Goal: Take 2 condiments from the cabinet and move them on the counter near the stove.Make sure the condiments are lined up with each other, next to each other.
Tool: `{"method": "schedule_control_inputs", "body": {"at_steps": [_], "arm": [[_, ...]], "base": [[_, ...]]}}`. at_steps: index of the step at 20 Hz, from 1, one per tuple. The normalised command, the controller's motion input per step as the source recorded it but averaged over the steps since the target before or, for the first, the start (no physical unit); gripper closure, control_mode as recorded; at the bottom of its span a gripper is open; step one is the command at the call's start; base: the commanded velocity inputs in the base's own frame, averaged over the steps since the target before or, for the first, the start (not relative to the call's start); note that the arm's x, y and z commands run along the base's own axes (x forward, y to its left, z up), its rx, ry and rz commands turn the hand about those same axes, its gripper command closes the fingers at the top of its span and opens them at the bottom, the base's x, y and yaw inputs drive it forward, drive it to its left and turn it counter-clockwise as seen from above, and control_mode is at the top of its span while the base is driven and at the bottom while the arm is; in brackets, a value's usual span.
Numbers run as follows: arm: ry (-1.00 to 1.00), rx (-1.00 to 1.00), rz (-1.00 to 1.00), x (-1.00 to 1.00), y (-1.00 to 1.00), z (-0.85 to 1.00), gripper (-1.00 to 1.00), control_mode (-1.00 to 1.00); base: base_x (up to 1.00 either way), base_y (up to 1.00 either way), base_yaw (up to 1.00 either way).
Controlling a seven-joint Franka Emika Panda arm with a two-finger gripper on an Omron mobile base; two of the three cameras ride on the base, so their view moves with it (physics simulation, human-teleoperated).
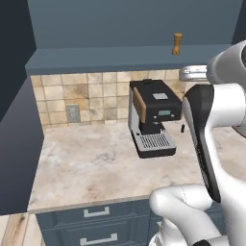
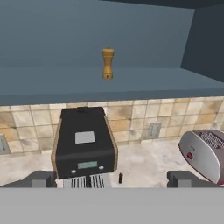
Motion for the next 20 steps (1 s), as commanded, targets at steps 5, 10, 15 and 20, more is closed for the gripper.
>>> {"method": "schedule_control_inputs", "body": {"at_steps": [5,10,15,20], "arm": [[-0.01,0.02,0.00,0.75,-0.08,0.00,-1.00,-1.00],[-0.12,0.02,0.00,0.68,-0.17,0.00,-1.00,-1.00],[-0.13,0.01,0.00,0.57,-0.20,0.00,-1.00,-1.00],[0.00,0.05,0.00,0.52,-0.16,0.08,-1.00,-1.00]], "base": [[0.00,0.00,0.00],[0.00,0.00,0.00],[0.00,0.00,0.00],[0.00,0.00,0.00]]}}
